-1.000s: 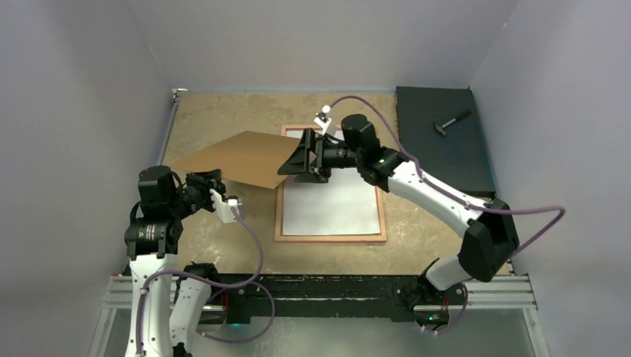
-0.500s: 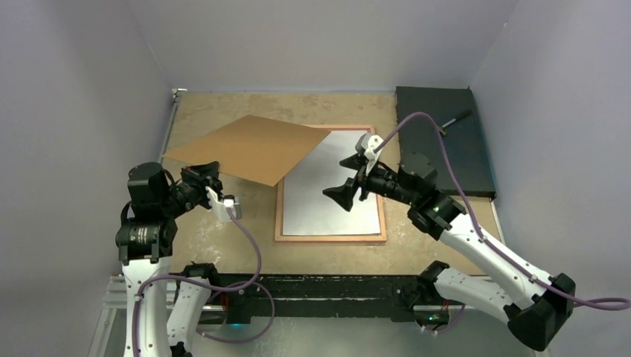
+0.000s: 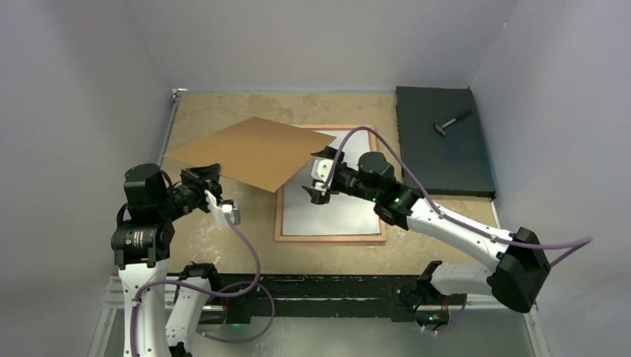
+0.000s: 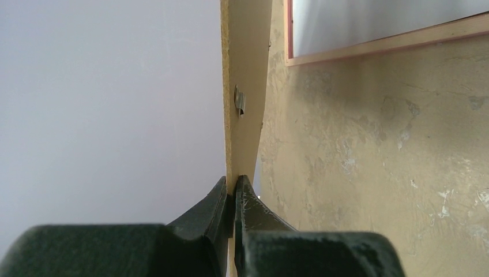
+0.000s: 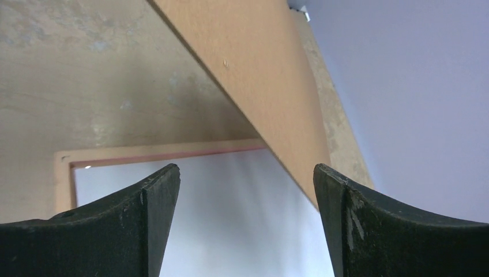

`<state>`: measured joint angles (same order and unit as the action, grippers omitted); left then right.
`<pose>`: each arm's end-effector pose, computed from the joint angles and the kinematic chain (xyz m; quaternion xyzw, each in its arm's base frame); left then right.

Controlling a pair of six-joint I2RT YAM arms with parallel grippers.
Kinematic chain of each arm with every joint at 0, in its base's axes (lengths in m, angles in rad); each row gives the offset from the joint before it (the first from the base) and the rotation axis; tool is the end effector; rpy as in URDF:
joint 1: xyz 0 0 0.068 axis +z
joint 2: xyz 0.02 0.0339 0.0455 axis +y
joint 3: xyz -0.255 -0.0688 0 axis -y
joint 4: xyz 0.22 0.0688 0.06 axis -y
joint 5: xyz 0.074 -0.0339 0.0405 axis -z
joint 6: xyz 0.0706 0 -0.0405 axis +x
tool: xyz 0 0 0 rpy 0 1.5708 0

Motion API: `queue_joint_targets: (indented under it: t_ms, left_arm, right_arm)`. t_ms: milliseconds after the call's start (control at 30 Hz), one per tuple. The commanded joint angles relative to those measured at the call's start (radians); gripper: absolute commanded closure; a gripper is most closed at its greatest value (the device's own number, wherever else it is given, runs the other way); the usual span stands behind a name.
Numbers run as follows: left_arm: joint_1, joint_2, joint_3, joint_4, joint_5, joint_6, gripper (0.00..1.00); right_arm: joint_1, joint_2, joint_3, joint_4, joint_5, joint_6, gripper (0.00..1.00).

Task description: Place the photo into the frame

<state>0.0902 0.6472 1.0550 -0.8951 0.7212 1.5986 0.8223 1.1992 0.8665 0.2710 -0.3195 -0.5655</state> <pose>0.1107 -0.0368 0.3501 0.6815 0.4597 0.1599 0.5464 0.1850 0.2318 0.3273 -0.5438 0.4833 0.2015 0.6558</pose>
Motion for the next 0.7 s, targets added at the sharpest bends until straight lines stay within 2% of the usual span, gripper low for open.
queue_joint_targets:
  t_ms: [0, 167, 433, 600, 633, 667]
  left_arm:
    - [-0.001, -0.008, 0.056, 0.073, 0.072, 0.062, 1.00]
    - [-0.002, -0.004, 0.073, 0.052, 0.076, 0.083, 1.00]
    - [-0.001, -0.003, 0.084, 0.063, 0.078, 0.074, 1.00]
    - [-0.001, -0.006, 0.076, 0.137, 0.086, -0.002, 1.00]
    - [-0.001, -0.011, 0.066, 0.206, 0.086, -0.054, 1.00]
    - [-0.001, -0.019, 0.051, 0.299, 0.080, -0.144, 0.95]
  right_arm:
    - [0.055, 0.056, 0.026, 0.212, 0.172, -0.126, 0.15]
    - [0.069, 0.110, -0.007, 0.362, 0.213, -0.170, 0.25]
    - [0.098, 0.163, 0.011, 0.388, 0.227, -0.234, 0.55]
    - [0.117, 0.157, 0.024, 0.387, 0.244, -0.226, 0.87]
    - [0.120, 0.148, 0.029, 0.386, 0.250, -0.215, 0.95]
    - [0.121, 0.139, 0.038, 0.383, 0.261, -0.198, 1.00]
